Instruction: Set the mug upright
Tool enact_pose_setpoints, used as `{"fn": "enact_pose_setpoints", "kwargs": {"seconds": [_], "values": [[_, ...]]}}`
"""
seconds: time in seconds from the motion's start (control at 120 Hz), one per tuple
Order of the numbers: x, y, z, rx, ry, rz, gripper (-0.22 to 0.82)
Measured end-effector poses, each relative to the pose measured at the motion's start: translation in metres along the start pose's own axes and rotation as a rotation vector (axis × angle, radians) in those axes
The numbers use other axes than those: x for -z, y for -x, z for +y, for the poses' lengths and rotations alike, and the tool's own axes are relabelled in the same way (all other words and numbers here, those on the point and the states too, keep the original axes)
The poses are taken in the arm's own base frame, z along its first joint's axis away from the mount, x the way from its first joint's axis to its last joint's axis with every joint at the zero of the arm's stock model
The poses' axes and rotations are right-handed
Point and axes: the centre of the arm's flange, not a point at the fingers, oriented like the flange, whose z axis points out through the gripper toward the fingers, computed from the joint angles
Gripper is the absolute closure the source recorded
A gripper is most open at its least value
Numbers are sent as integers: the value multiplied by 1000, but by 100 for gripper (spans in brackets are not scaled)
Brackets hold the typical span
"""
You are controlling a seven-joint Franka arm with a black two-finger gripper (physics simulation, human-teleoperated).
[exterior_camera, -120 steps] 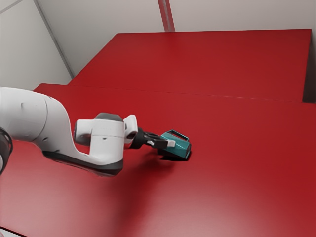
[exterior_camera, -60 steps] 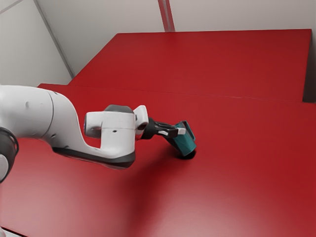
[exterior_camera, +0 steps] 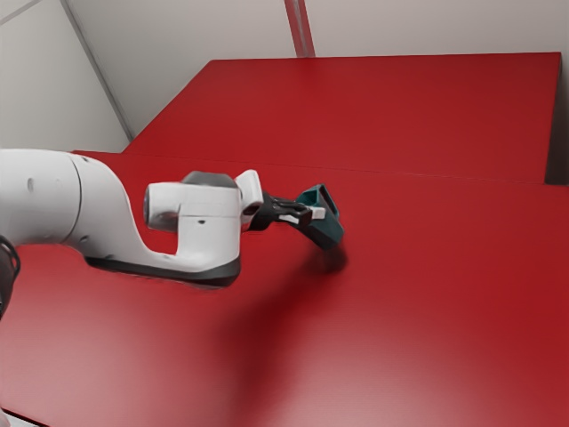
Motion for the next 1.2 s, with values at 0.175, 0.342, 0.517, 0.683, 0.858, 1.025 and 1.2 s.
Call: {"fn": "enact_pose_setpoints", "kwargs": {"seconds": [0.175, 0.342, 0.517, 0.683, 0.858, 1.025, 1.2], "values": [[1, -22, -19, -267, -23, -149, 79], [6, -46, -27, -459, 66, -362, 79], [8, -39, -25, -457, 74, -595, 79], [3, -31, -19, -371, 10, -708, 79], [-3, -37, -1, -309, -69, -727, 79], [-19, -43, 34, -280, -119, -694, 79], [-21, -36, 44, -192, -153, -681, 79]]}}
